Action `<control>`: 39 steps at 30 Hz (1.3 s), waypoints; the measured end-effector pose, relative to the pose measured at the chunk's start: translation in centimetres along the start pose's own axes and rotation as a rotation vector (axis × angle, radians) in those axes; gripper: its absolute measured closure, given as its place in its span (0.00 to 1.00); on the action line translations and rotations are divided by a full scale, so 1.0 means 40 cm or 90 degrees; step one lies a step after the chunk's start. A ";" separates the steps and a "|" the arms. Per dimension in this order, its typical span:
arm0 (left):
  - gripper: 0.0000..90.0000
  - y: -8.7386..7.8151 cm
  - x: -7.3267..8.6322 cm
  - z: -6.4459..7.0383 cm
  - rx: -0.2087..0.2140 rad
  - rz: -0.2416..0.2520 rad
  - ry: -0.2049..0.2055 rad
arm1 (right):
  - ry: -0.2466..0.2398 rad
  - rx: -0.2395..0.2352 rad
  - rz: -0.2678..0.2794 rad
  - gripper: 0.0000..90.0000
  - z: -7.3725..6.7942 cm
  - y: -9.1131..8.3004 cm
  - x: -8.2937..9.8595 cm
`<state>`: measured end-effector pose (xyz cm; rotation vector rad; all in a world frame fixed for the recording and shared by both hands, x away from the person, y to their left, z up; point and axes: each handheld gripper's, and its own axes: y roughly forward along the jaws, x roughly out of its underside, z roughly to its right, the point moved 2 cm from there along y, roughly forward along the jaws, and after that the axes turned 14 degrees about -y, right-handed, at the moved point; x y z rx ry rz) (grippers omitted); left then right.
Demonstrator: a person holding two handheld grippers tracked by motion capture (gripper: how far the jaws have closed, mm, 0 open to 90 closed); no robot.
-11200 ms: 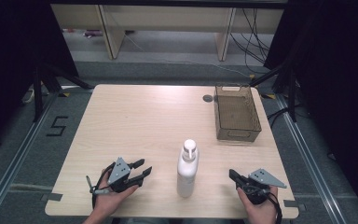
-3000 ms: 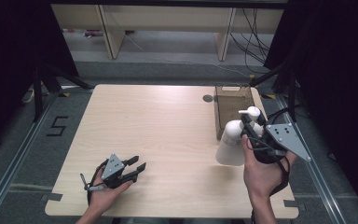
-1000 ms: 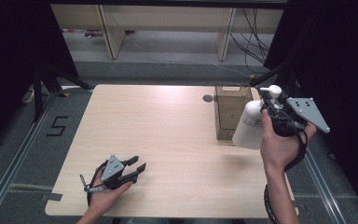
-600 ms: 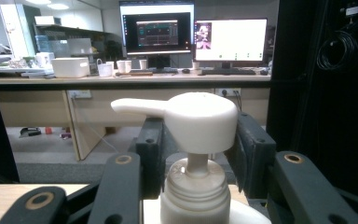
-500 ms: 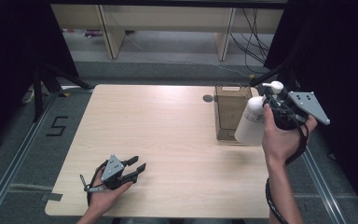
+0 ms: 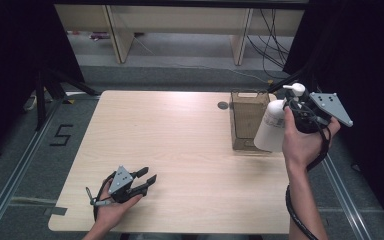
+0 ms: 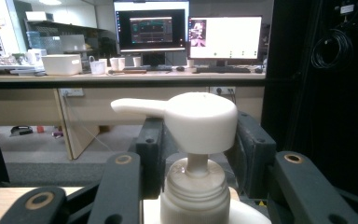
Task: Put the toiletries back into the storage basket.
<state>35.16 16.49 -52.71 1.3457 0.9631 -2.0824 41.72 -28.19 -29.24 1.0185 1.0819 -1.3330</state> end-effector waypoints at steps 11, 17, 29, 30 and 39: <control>0.61 0.002 0.000 -0.001 0.007 0.005 -0.002 | -0.003 0.001 -0.005 0.67 0.005 0.039 -0.012; 0.61 0.001 0.000 -0.001 0.007 0.005 -0.003 | -0.010 0.004 -0.008 0.67 0.006 0.060 -0.012; 0.61 0.001 0.000 -0.001 0.008 0.004 -0.003 | -0.012 0.006 -0.024 0.67 0.015 0.096 -0.012; 0.61 0.001 0.000 -0.001 0.008 0.005 -0.003 | -0.011 0.006 -0.026 0.67 0.015 0.102 -0.012; 0.61 0.001 0.001 -0.001 0.009 0.005 -0.004 | -0.009 -0.002 -0.033 0.67 0.009 0.128 -0.010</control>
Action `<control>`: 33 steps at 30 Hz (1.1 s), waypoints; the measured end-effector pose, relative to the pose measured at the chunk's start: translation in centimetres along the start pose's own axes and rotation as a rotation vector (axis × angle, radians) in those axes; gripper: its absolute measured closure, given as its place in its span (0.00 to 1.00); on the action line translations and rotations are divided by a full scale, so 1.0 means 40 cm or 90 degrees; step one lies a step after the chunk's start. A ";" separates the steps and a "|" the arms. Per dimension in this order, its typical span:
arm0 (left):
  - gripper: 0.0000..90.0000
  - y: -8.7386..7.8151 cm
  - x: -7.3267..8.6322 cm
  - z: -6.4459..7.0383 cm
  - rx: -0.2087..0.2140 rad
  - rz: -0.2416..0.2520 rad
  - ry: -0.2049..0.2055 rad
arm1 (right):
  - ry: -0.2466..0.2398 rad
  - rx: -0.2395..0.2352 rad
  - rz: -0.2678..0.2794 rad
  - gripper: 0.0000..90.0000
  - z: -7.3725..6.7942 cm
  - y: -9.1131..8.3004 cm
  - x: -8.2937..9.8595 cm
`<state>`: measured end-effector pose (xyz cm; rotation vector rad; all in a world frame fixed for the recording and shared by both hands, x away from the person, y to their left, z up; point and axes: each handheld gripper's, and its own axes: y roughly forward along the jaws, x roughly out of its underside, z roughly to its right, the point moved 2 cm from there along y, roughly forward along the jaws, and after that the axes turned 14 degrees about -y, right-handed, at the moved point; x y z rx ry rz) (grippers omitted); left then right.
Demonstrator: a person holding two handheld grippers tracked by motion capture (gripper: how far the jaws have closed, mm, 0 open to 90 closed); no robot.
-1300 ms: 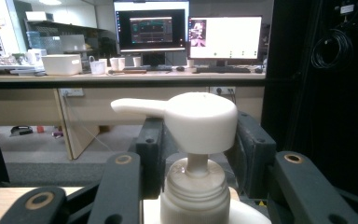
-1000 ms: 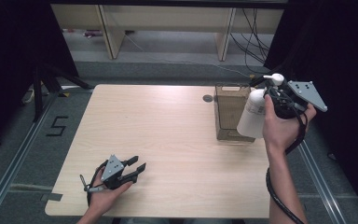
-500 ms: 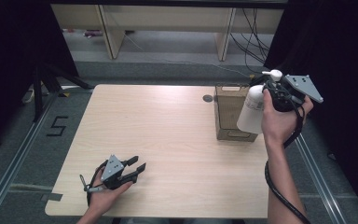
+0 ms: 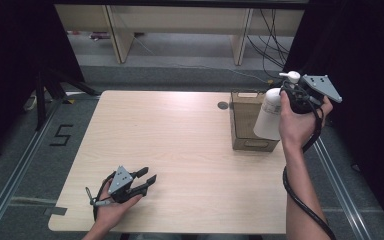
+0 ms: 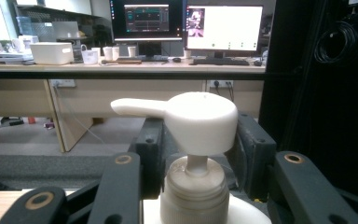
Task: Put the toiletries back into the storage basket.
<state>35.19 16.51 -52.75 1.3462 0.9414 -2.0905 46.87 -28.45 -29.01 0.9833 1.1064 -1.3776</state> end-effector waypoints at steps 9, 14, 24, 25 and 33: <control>0.61 -0.001 0.000 0.000 0.001 0.000 0.000 | -0.006 0.003 -0.007 0.67 -0.008 0.021 0.010; 0.61 -0.003 0.000 0.001 -0.004 -0.004 0.000 | -0.010 0.002 -0.012 0.67 -0.015 0.027 0.015; 0.61 -0.003 0.000 0.001 -0.003 -0.003 0.000 | -0.005 -0.004 -0.017 0.67 -0.025 0.034 0.021; 0.61 -0.002 0.000 0.002 -0.002 -0.004 0.000 | -0.006 -0.002 -0.022 0.67 -0.026 0.035 0.023; 0.61 -0.003 0.000 0.001 -0.002 -0.005 0.000 | -0.006 -0.008 -0.028 0.67 -0.029 0.038 0.030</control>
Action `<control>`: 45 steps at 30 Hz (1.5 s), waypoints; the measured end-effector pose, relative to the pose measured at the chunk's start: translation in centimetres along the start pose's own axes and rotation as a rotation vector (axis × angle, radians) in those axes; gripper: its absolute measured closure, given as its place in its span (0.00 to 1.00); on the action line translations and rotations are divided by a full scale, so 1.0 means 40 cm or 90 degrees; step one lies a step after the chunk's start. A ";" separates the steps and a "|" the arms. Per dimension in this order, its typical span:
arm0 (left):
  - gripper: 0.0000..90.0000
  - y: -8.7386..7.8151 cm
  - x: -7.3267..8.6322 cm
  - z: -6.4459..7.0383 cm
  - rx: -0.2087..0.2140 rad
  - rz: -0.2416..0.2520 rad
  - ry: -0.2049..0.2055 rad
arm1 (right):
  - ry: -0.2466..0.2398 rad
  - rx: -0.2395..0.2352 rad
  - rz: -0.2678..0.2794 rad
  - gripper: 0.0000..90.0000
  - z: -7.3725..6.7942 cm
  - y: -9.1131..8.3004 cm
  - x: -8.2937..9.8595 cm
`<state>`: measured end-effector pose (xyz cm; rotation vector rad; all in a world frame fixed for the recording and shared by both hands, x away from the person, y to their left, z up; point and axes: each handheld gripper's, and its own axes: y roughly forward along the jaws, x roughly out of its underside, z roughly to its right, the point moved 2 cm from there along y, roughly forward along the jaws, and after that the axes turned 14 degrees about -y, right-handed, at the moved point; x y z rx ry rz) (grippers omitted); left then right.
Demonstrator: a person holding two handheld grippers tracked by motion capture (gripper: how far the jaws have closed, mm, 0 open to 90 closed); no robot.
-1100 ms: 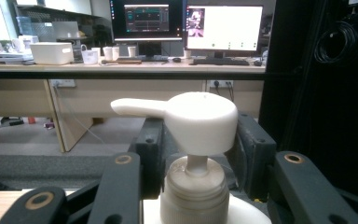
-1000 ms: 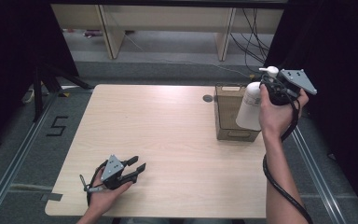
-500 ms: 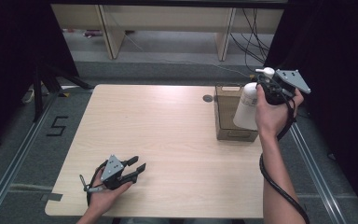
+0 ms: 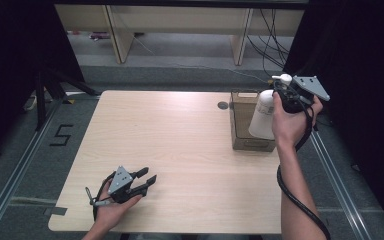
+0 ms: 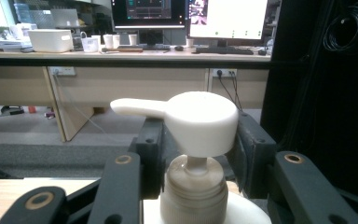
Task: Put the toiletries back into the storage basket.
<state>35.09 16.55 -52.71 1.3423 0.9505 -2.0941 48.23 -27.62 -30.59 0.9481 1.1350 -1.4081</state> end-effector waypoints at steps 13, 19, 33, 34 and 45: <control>0.61 0.000 0.000 0.001 0.001 0.000 0.000 | -0.005 -0.003 -0.017 0.67 -0.005 0.014 0.040; 0.61 0.000 0.000 0.001 0.001 0.000 0.000 | -0.001 -0.003 -0.026 0.67 -0.008 0.017 0.058; 0.61 0.000 0.000 0.001 0.001 0.000 0.001 | -0.001 -0.008 -0.041 0.67 -0.014 0.021 0.096; 0.61 0.000 0.000 0.001 0.001 0.000 0.000 | 0.000 -0.009 -0.042 0.67 -0.015 0.019 0.099; 0.61 -0.001 0.000 0.001 0.001 0.000 0.000 | 0.003 -0.011 -0.058 0.67 -0.023 0.026 0.127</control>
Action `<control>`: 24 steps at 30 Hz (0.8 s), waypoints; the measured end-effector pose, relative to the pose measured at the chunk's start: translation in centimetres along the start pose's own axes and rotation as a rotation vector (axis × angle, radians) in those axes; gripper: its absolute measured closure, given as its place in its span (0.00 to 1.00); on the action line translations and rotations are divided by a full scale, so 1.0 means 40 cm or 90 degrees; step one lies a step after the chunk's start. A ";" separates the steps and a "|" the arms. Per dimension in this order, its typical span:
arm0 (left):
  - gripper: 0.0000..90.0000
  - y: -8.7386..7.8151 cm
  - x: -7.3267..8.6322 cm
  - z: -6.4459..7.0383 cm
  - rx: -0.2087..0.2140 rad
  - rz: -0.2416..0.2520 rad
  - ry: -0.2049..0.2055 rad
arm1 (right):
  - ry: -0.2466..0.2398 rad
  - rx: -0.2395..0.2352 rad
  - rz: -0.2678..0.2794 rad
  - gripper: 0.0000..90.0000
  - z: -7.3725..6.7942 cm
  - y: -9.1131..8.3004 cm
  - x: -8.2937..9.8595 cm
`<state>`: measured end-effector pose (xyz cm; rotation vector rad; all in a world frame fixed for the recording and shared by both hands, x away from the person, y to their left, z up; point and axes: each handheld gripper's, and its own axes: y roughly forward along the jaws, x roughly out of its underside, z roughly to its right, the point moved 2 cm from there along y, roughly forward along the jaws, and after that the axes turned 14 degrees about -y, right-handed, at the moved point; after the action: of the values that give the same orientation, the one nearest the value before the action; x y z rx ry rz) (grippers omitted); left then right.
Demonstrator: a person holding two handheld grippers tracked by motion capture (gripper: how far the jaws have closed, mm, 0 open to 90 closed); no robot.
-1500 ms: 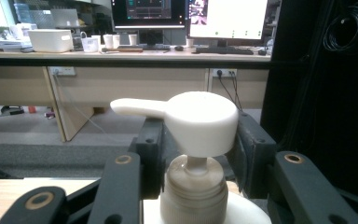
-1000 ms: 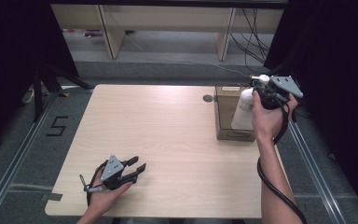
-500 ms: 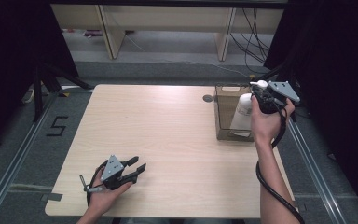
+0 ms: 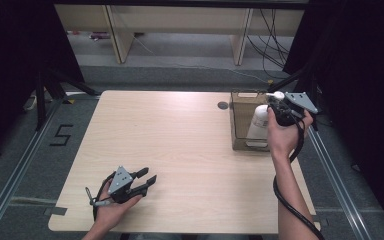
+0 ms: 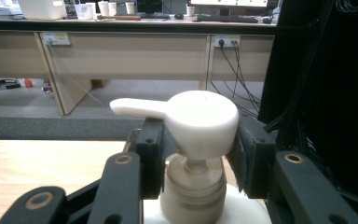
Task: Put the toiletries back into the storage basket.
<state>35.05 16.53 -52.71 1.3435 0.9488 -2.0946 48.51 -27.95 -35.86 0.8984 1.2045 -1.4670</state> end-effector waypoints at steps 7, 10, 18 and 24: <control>0.61 0.000 0.000 0.001 0.000 -0.001 0.002 | -0.012 -0.001 0.006 0.67 0.003 -0.001 0.003; 0.61 0.000 0.000 0.001 0.001 -0.001 0.003 | -0.002 -0.001 0.004 0.67 0.000 -0.003 0.003; 0.61 -0.001 0.001 0.002 -0.001 -0.002 0.005 | -0.007 0.001 0.013 0.66 0.000 -0.010 0.011; 0.61 -0.001 0.001 0.002 0.000 -0.003 0.004 | -0.014 0.004 0.019 0.65 -0.001 -0.013 0.013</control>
<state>34.96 16.49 -52.71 1.3493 0.9546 -2.0948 47.86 -28.02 -36.24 0.8989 1.1669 -1.4540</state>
